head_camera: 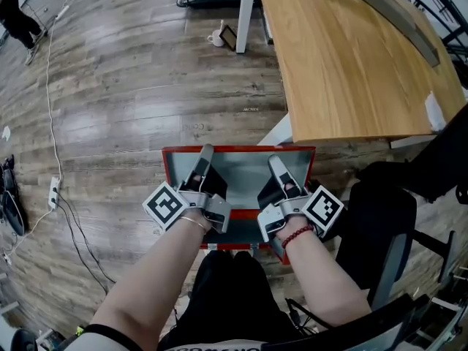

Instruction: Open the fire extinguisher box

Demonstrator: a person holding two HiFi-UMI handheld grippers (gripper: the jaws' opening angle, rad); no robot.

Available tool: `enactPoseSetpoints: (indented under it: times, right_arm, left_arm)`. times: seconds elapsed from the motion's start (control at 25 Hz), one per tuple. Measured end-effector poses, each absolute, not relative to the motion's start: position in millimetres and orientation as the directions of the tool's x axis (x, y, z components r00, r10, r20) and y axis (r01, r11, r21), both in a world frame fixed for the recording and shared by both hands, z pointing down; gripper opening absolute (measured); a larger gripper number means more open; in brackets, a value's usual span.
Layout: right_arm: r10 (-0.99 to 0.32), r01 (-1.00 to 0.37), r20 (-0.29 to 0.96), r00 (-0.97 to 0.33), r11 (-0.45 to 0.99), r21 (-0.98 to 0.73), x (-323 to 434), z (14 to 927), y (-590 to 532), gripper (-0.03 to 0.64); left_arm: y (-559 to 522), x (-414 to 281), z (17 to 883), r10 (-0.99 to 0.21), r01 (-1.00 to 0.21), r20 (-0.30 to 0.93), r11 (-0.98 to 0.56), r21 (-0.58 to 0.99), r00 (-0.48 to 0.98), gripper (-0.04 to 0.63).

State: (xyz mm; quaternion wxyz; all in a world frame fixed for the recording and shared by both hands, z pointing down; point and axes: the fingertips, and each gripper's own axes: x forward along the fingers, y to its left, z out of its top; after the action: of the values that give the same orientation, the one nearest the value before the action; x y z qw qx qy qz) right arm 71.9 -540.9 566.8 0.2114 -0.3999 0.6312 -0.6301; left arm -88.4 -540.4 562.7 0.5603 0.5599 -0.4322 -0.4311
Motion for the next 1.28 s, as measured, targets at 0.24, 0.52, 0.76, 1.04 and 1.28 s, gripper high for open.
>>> enactPoseSetpoints:
  times: [0.24, 0.52, 0.76, 1.04, 1.28]
  right_arm:
    - [-0.749, -0.247, 0.212, -0.628, -0.067, -0.967, 71.7, 554.4, -526.4, 0.066]
    - [-0.739, -0.23, 0.175, -0.651, -0.028, -0.973, 69.4, 539.8, -520.8, 0.064]
    - [-0.655, -0.281, 0.148, -0.741, 0.102, -0.954, 49.0, 498.6, -503.2, 0.049]
    - [-0.566, -0.323, 0.114, -0.817, 0.286, -0.902, 34.1, 437.5, -484.2, 0.044]
    - [-0.486, -0.366, 0.127, -0.865, 0.437, -0.821, 32.7, 389.8, -456.6, 0.044]
  left_arm:
    - [-531.4, -90.3, 554.9, -0.969, 0.026, -0.029, -0.023, 0.999, 0.245, 0.044]
    - [-517.6, -99.8, 552.7, -0.965, 0.022, -0.023, -0.018, 1.0, 0.262, 0.044]
    - [-484.3, -83.8, 521.0, -0.927, -0.068, -0.052, -0.083, 0.994, 0.371, 0.043]
    - [-464.8, -51.9, 437.9, -0.783, -0.248, -0.132, -0.345, 0.905, 0.608, 0.043]
    - [-439.9, -29.4, 367.9, -0.695, -0.336, -0.146, -0.507, 0.794, 0.704, 0.043]
